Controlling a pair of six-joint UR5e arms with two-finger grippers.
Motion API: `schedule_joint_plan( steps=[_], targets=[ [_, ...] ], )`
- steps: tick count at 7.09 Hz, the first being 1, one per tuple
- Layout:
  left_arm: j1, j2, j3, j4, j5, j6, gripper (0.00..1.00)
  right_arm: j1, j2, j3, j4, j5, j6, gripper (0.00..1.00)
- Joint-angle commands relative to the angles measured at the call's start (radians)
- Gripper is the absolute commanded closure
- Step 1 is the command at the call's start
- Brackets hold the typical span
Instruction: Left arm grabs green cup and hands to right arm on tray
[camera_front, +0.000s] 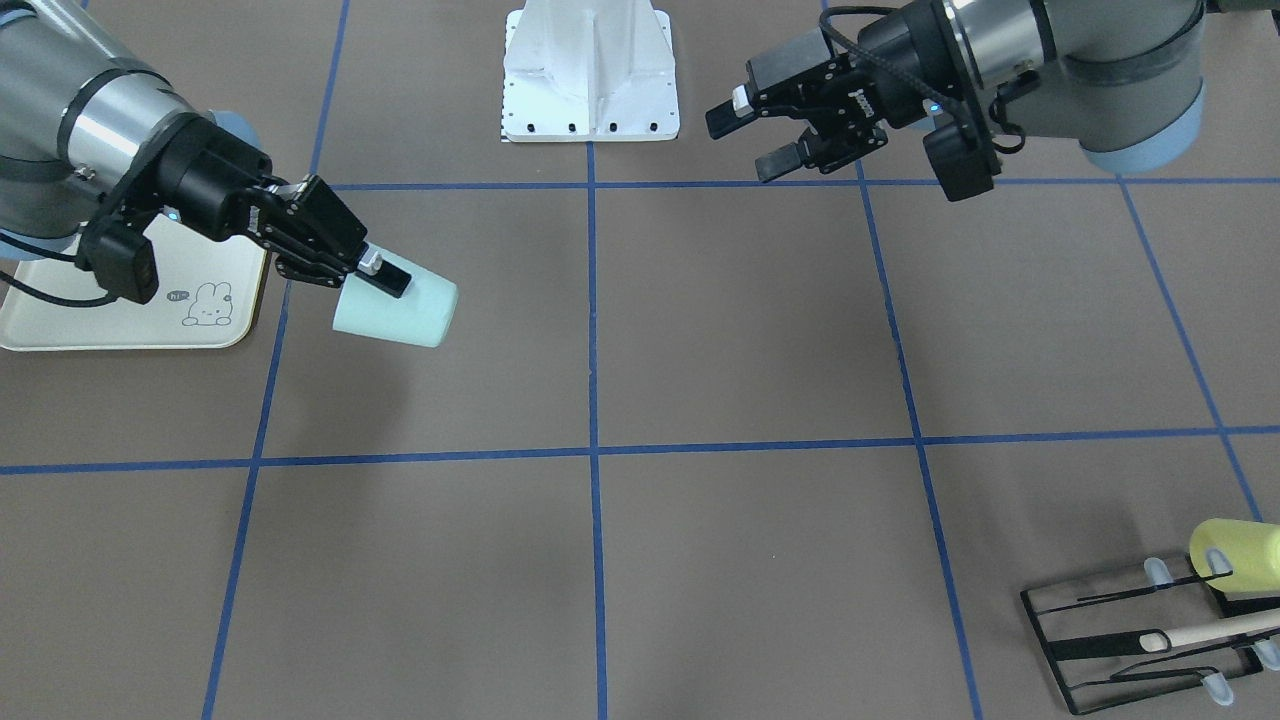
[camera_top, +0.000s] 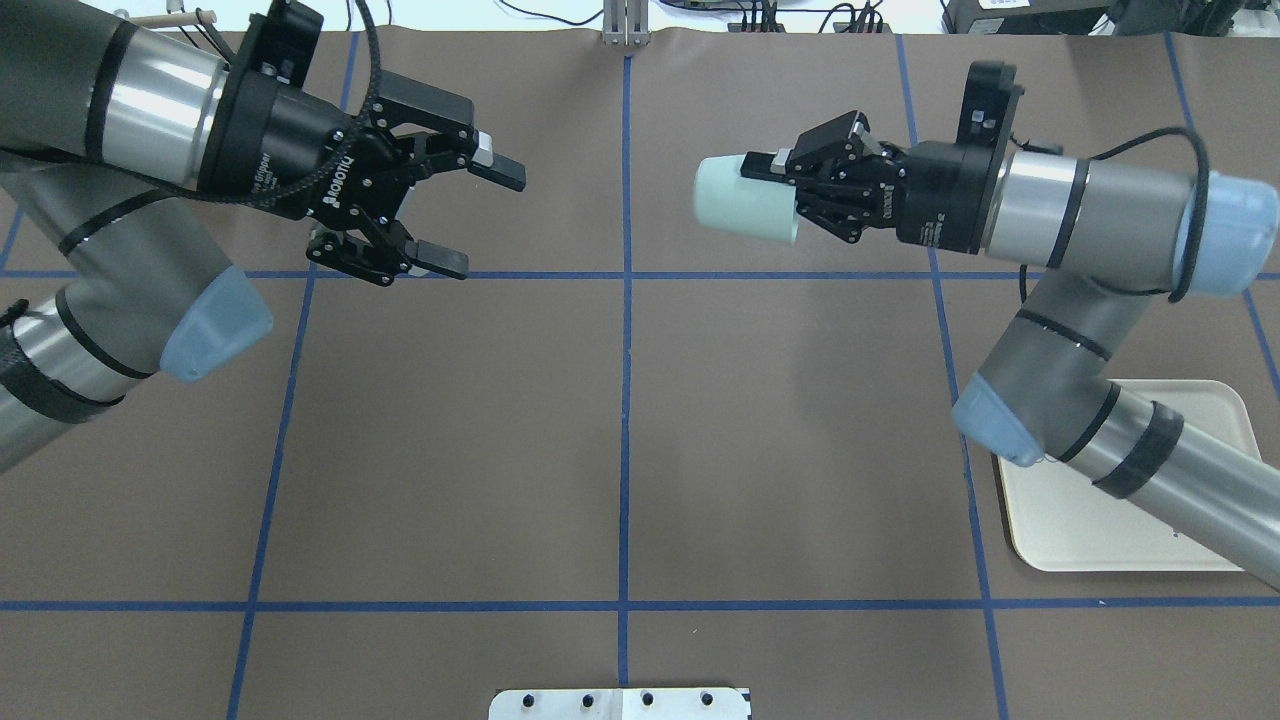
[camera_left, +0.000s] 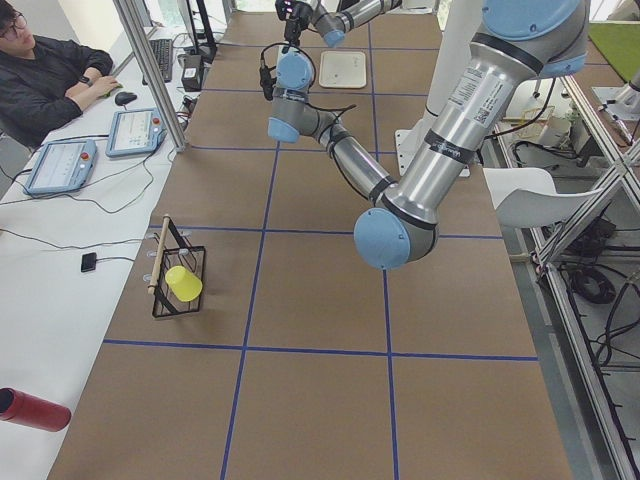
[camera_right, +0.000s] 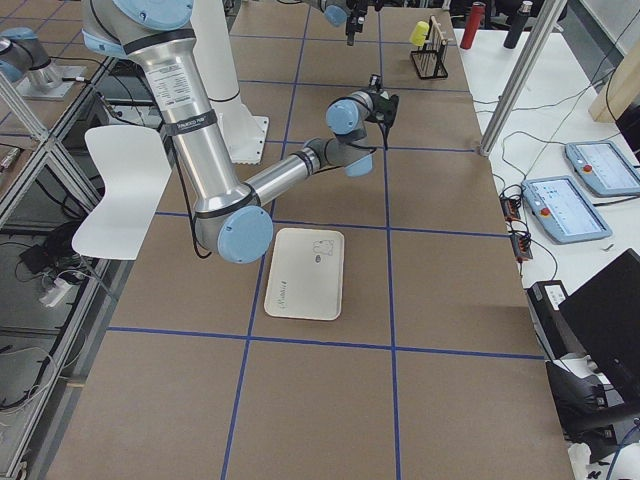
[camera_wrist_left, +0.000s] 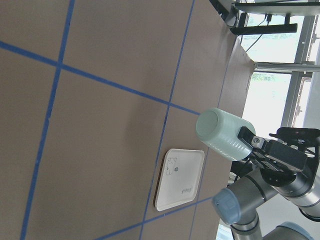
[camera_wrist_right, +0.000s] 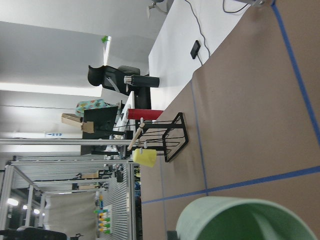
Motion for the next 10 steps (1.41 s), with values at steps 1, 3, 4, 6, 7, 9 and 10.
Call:
schedule_joint_plan(
  steps=[1,3,4,6,7,9,10],
  targets=[
    [-0.095,0.052,-0.004,0.154,0.003,0.303,0.0,0.091,-0.005,0.003,-0.237,0.121,-0.244,1.0],
    [-0.231,0.119,-0.004,0.332,0.003,0.758,0.0,0.164,-0.018,0.005,-0.334,0.147,-0.408,1.0],
    [-0.292,0.176,-0.004,0.409,0.006,0.988,0.0,0.2,-0.045,0.008,-0.383,0.173,-0.512,1.0],
    [-0.398,0.298,0.0,0.57,0.076,1.473,0.0,0.267,-0.118,0.009,-0.51,0.236,-0.725,1.0],
    [-0.414,0.379,0.008,0.596,0.122,1.633,0.0,0.274,-0.167,0.009,-0.559,0.235,-0.848,1.0],
    [-0.437,0.511,0.029,0.667,0.145,1.807,0.0,0.284,-0.282,0.014,-0.641,0.221,-1.092,1.0],
    [-0.461,0.567,0.047,0.748,0.135,1.875,0.0,0.281,-0.336,0.029,-0.662,0.217,-1.158,1.0]
  ],
)
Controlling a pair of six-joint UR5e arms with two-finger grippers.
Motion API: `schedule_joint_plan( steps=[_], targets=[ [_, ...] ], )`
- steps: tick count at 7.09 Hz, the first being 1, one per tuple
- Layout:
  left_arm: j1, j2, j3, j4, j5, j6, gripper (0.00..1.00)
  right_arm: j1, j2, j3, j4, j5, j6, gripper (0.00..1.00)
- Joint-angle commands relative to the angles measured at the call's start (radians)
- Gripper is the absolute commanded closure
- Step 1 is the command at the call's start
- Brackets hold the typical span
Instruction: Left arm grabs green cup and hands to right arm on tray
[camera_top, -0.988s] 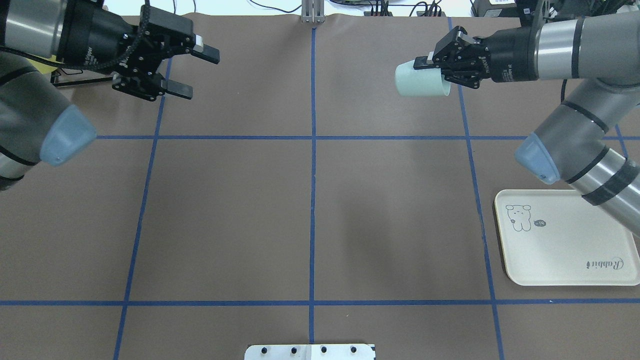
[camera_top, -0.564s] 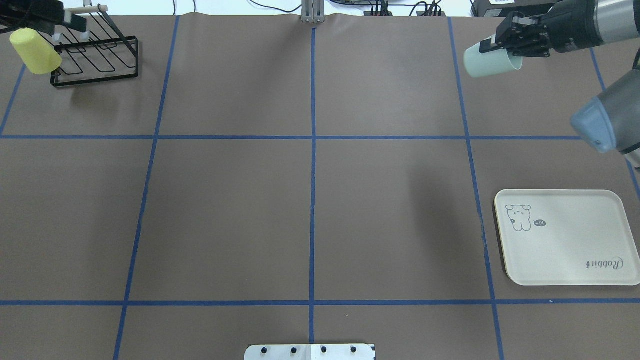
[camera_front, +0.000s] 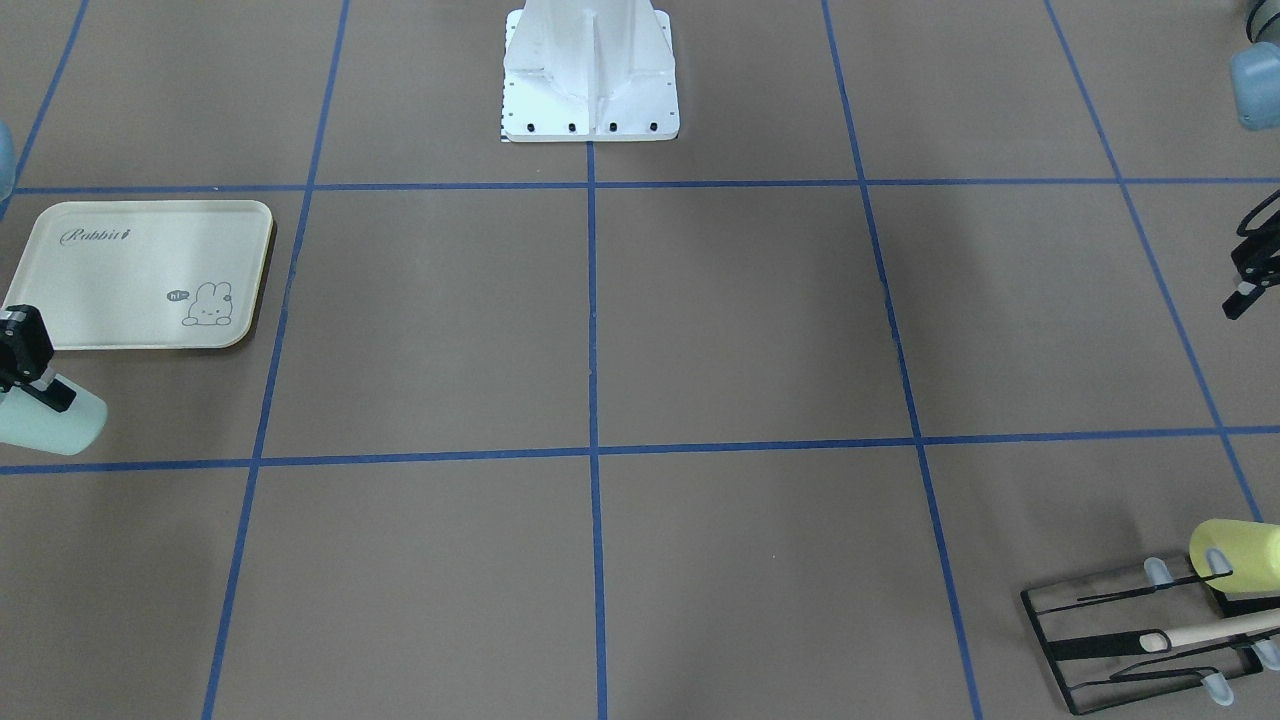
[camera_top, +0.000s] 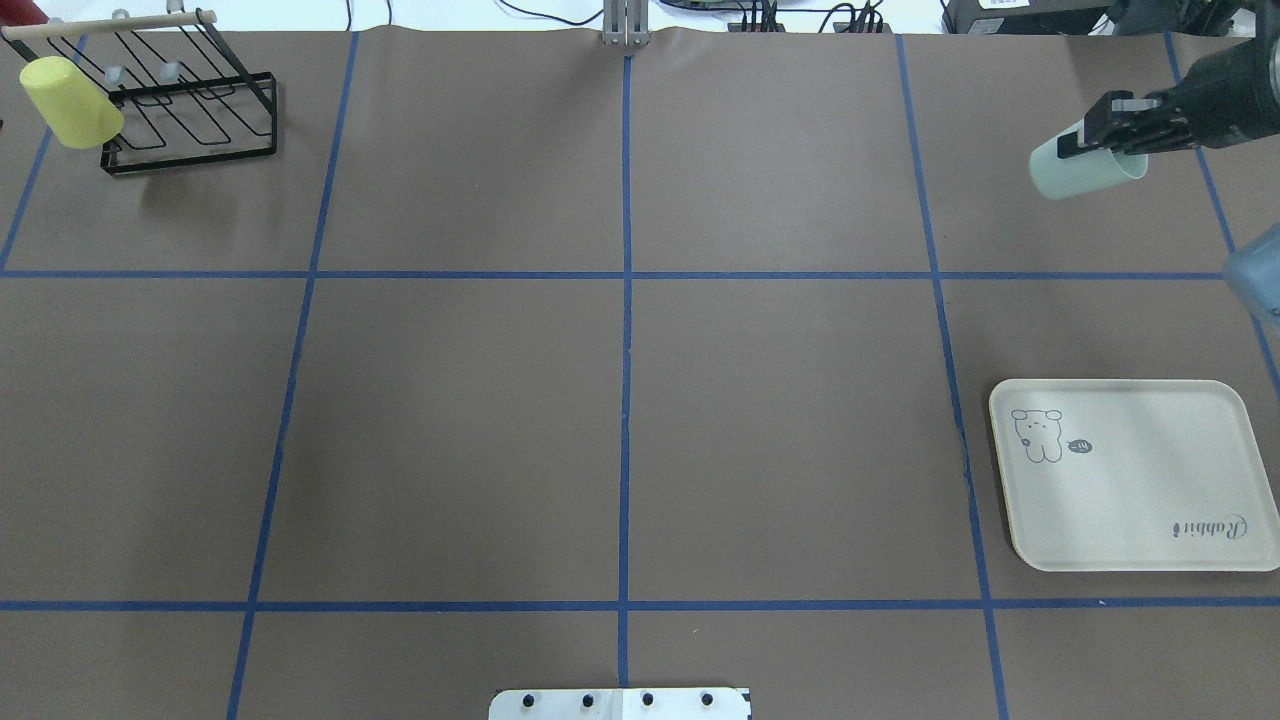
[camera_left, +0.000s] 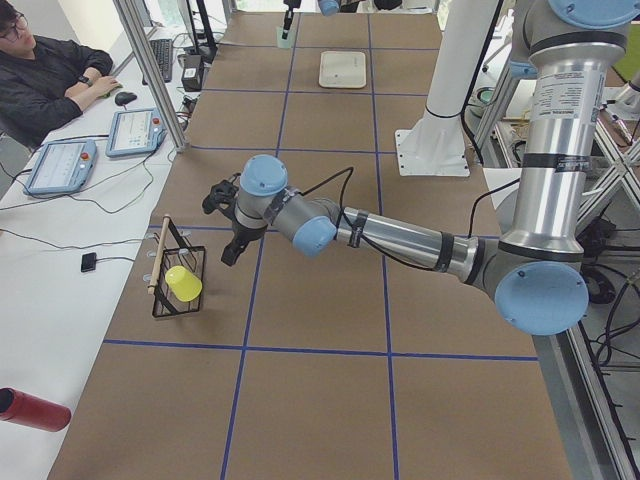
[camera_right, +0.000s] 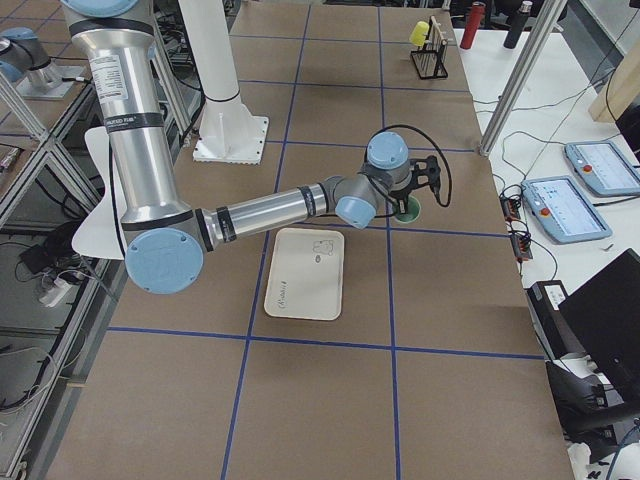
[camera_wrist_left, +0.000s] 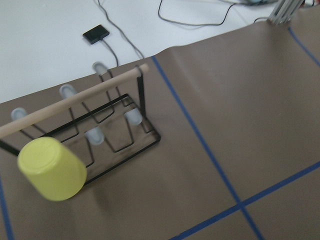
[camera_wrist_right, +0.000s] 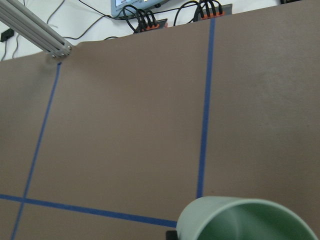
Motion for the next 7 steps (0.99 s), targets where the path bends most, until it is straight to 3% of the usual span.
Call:
schedule_joint_plan(
  steps=[1,2,4,5,7],
  targets=[
    [-0.038,0.08,0.054,0.156,-0.005,0.128,0.0,-0.028,-0.115,0.057,-0.053,-0.025,-0.106,1.0],
    [-0.068,0.082,0.112,0.177,-0.005,0.164,0.0,-0.08,-0.146,0.153,-0.166,-0.085,-0.109,1.0],
    [-0.113,0.088,0.177,0.178,-0.007,0.242,0.0,-0.254,-0.177,0.426,-0.547,-0.318,-0.115,1.0],
    [-0.116,0.141,0.174,0.171,-0.007,0.233,0.0,-0.305,-0.2,0.46,-0.578,-0.335,-0.115,1.0],
    [-0.118,0.146,0.164,0.183,-0.015,0.222,0.0,-0.356,-0.254,0.47,-0.53,-0.352,-0.11,1.0]
  ],
)
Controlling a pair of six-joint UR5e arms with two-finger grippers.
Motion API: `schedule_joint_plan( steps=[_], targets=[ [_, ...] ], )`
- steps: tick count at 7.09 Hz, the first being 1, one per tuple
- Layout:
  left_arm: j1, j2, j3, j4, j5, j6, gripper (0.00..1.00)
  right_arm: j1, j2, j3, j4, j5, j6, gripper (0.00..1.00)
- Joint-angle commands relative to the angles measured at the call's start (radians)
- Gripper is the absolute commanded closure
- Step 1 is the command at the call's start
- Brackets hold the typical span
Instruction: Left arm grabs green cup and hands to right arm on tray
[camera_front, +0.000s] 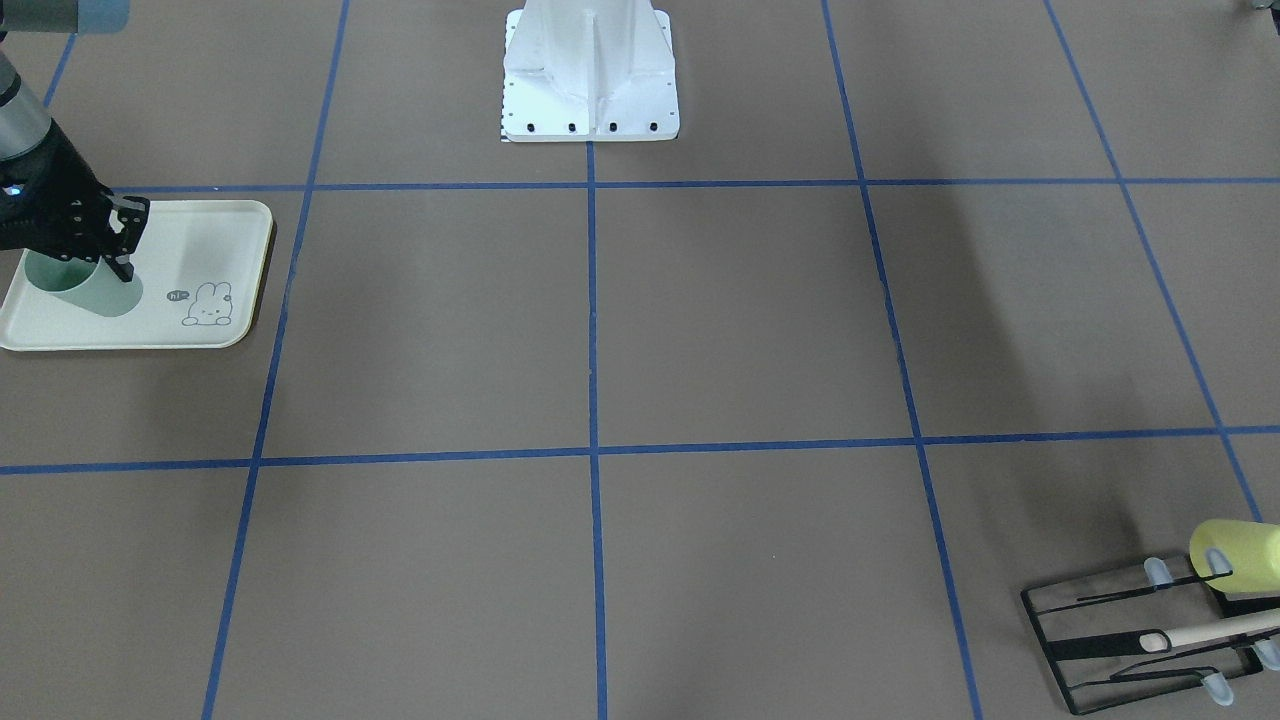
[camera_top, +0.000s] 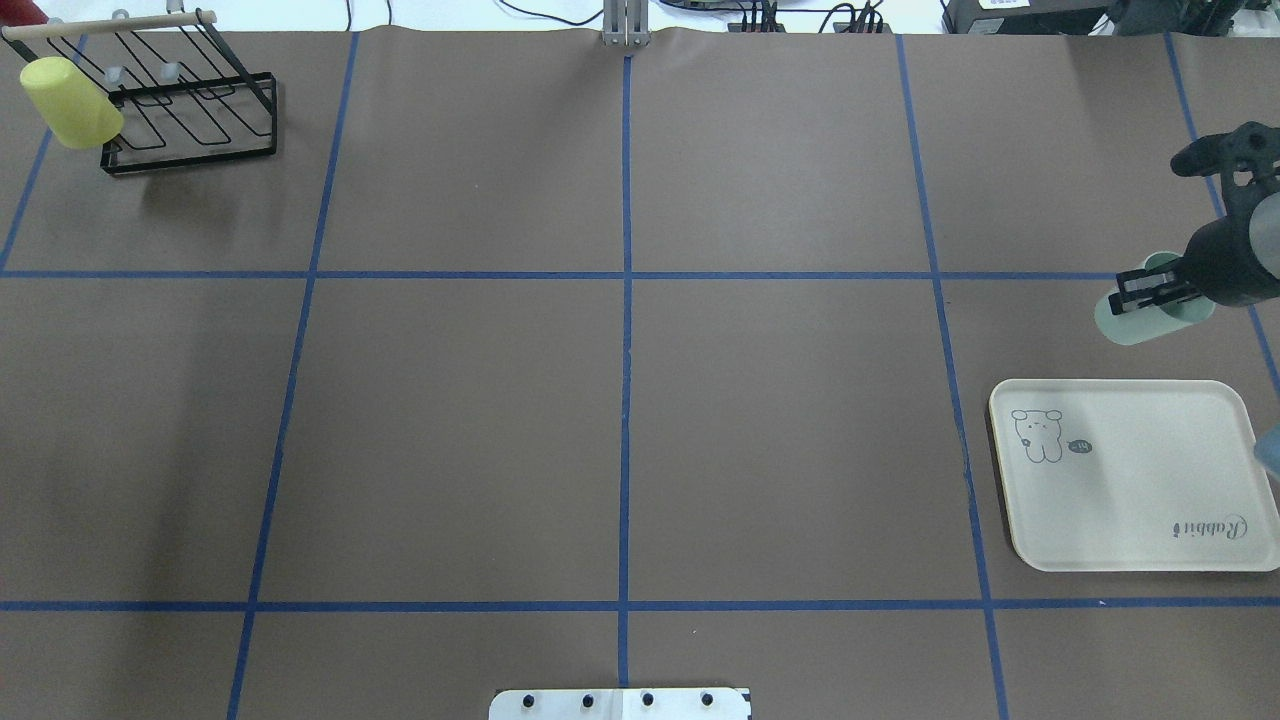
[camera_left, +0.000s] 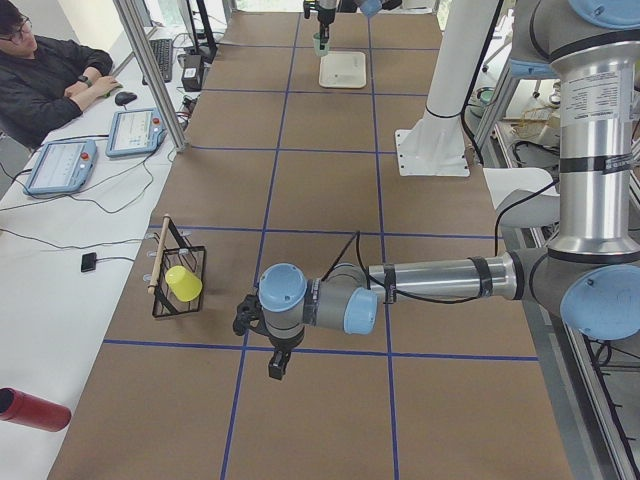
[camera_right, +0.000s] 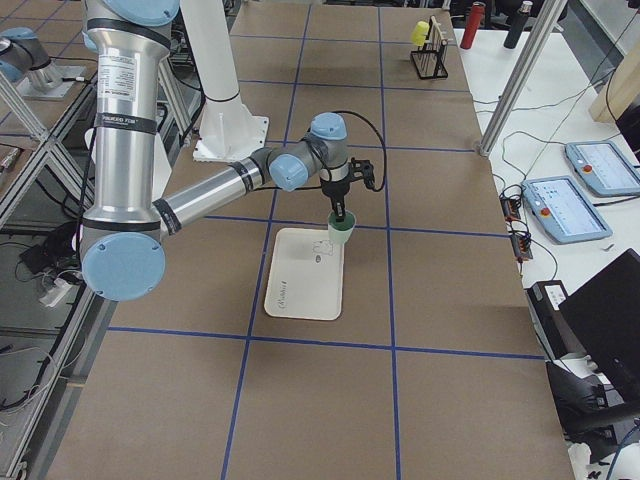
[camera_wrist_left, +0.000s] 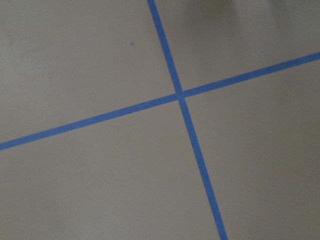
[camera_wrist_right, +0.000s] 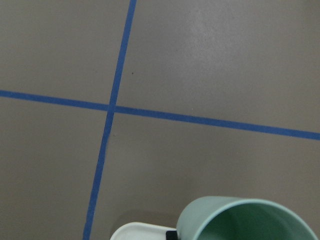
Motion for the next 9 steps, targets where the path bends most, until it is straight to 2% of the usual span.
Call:
schedule_joint_plan(
  steps=[1,2,7,9],
  targets=[
    [-0.012,0.003,-0.012,0.019,-0.046,-0.004,0.0,-0.052,-0.032,-0.013,0.062,-0.021,0.009,1.0],
    [-0.017,0.003,-0.015,0.02,-0.05,-0.004,0.0,-0.078,-0.032,-0.046,0.102,-0.032,0.015,1.0],
    [-0.019,0.002,-0.015,0.019,-0.051,-0.004,0.0,-0.119,-0.041,-0.108,0.116,-0.057,0.02,1.0],
    [-0.019,0.002,-0.016,0.019,-0.051,-0.004,0.0,-0.119,-0.046,-0.108,0.116,-0.057,0.02,0.36]
  ],
)
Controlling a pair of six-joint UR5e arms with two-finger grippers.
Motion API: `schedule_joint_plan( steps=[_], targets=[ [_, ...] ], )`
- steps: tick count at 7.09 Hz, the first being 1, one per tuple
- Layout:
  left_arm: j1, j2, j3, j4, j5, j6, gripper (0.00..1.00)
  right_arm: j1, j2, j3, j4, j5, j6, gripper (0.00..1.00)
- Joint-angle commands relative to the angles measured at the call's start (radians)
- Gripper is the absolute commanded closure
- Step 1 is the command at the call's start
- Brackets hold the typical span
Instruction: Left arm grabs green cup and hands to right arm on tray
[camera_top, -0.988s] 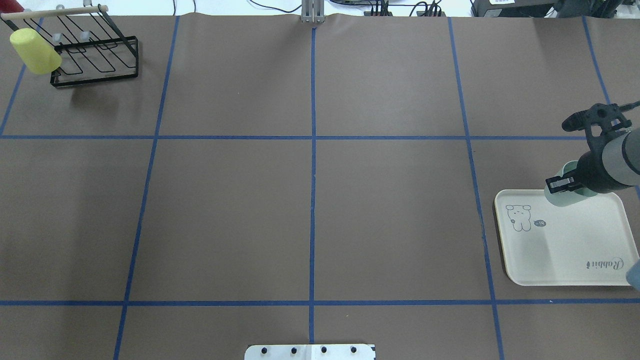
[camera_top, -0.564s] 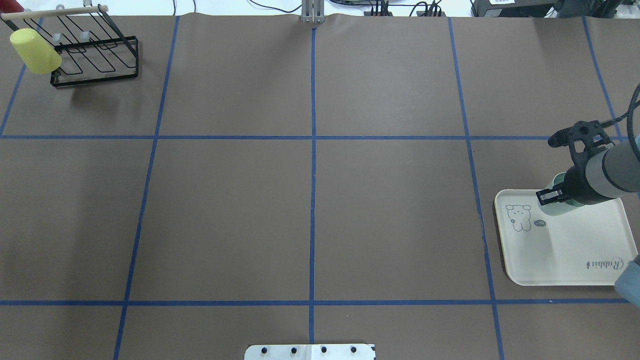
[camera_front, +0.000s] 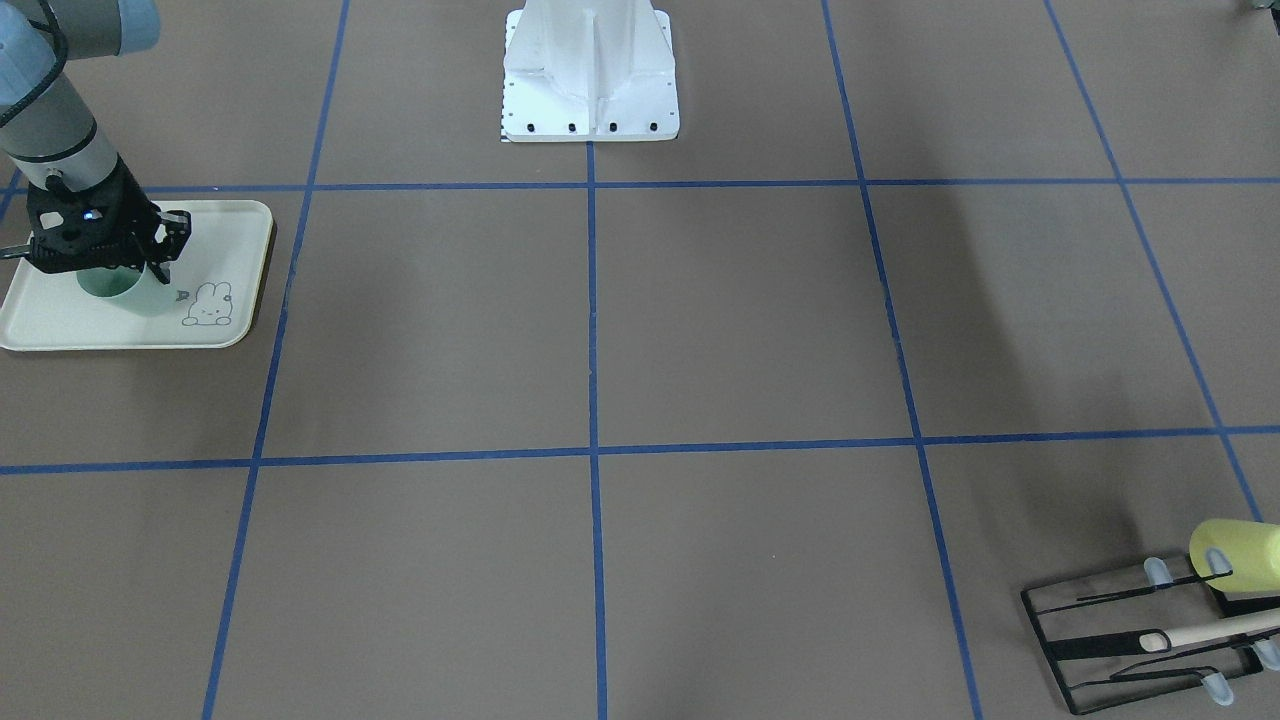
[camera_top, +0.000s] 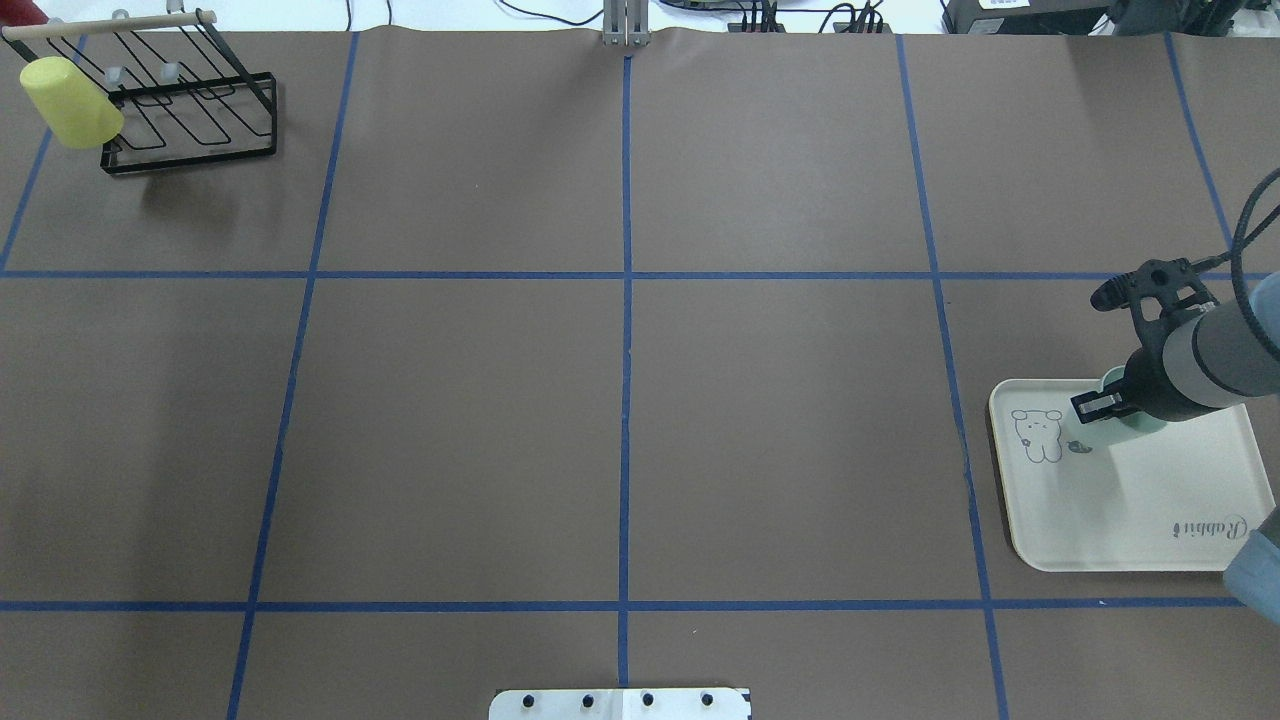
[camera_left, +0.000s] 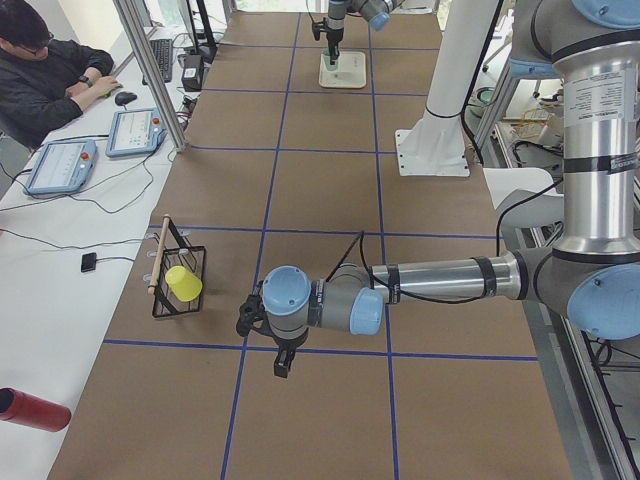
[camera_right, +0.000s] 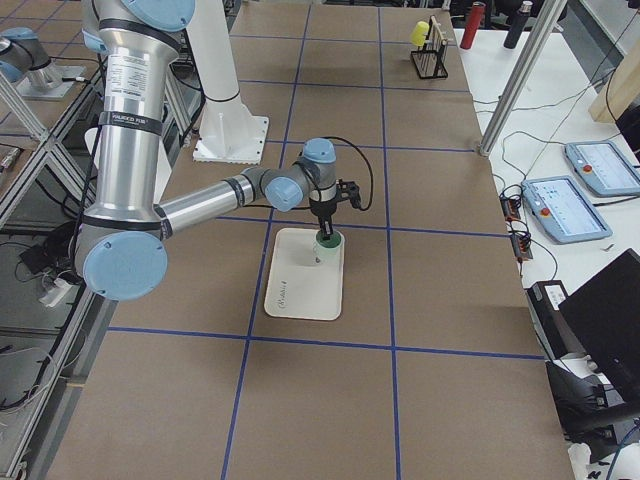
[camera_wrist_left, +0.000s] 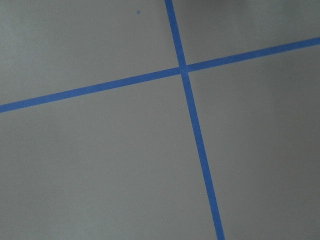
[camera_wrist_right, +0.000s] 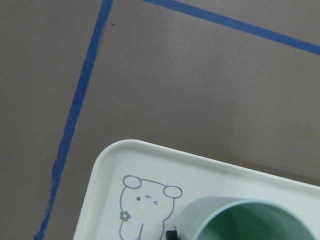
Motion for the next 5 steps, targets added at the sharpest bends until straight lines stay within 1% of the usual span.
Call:
schedule_joint_plan(
  steps=[1,2,3,5],
  targets=[
    [0.0,0.0,-0.001,0.0,-0.002,0.0,0.0,-0.001,-0.002,-0.001,0.0,-0.001,0.0,0.1],
    [0.0,0.0,-0.004,0.0,0.0,0.0,0.0,-0.001,0.0,0.004,0.0,-0.001,0.0,0.01],
    [0.0,0.0,-0.005,0.0,0.0,0.0,0.0,0.004,0.006,0.022,0.0,-0.002,0.0,0.01],
    [0.0,-0.002,-0.005,0.0,0.0,-0.002,0.0,0.098,0.018,0.054,-0.015,0.037,-0.015,0.01]
  ],
)
